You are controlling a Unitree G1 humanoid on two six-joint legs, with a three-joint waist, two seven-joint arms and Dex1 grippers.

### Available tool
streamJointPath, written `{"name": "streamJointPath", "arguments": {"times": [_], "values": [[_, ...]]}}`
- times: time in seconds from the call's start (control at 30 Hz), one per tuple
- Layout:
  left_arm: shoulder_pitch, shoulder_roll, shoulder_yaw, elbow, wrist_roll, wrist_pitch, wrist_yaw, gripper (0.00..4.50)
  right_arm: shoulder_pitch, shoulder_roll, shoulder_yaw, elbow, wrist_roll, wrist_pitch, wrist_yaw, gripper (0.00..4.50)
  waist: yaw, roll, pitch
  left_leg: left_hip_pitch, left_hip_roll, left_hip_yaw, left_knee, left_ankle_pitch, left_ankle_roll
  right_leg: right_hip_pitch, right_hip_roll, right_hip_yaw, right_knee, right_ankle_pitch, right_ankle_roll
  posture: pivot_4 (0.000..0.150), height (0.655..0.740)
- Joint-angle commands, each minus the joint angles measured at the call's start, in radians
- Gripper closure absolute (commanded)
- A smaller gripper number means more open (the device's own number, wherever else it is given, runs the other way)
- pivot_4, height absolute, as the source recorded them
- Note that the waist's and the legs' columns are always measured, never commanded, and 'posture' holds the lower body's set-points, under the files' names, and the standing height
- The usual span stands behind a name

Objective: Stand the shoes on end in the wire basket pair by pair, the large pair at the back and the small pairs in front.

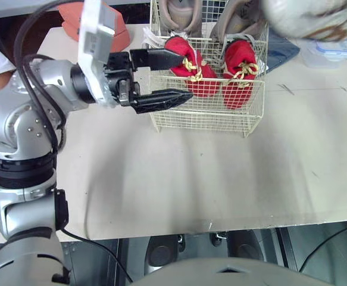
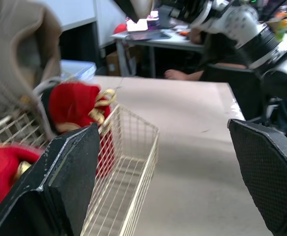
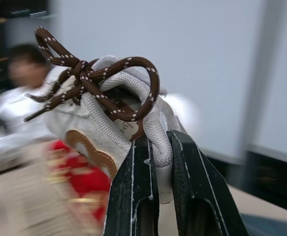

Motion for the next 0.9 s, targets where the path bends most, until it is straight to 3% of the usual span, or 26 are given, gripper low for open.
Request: {"name": "streamJointPath", "arguments": {"times": [0.03,0.23,0.37,0.8,0.9], "values": [[-0.032,0.033,0.093,-0.004,-0.098,0.032,-0.032,0.00,-0.021,-0.018,0.080,-0.139,-0.007,-0.023,0.054,4.46,0.002,0.000,0.000,0.000,0.000,0.000,0.000,0.000,0.000,0.000,0.000,0.000,0.000,0.000,0.000,0.150,0.6860],[0.004,0.092,0.093,-0.017,-0.116,0.086,-0.052,0.00,-0.093,-0.028,0.277,-0.215,-0.168,-0.179,0.195,4.46,0.004,0.000,0.000,0.000,0.000,0.000,-0.001,0.000,0.000,0.000,0.000,0.000,-0.002,0.000,0.001,0.150,0.6860],[0.016,0.067,0.075,-0.023,-0.114,0.093,-0.027,0.00,-0.157,0.008,0.383,-0.170,-0.350,-0.417,0.265,4.46,0.008,-0.001,0.001,-0.001,0.000,-0.001,-0.001,0.000,0.000,0.000,0.000,-0.001,-0.002,-0.001,0.002,0.150,0.6860],[0.039,0.054,-0.075,0.039,0.074,0.032,-0.071,0.00,-0.413,0.206,0.486,-0.047,-0.548,-0.910,0.255,4.46,0.001,-0.002,0.001,-0.002,0.000,-0.001,-0.001,0.000,0.000,-0.001,0.000,-0.002,-0.002,0.001,-0.002,0.150,0.6860],[0.026,0.031,-0.067,0.047,0.055,0.032,-0.094,1.16,-0.427,0.212,0.493,-0.028,-0.570,-0.946,0.249,4.50,0.001,-0.002,0.001,-0.002,0.000,-0.001,-0.001,0.000,0.000,-0.001,0.000,-0.002,-0.002,0.001,-0.002,0.150,0.6860]]}}
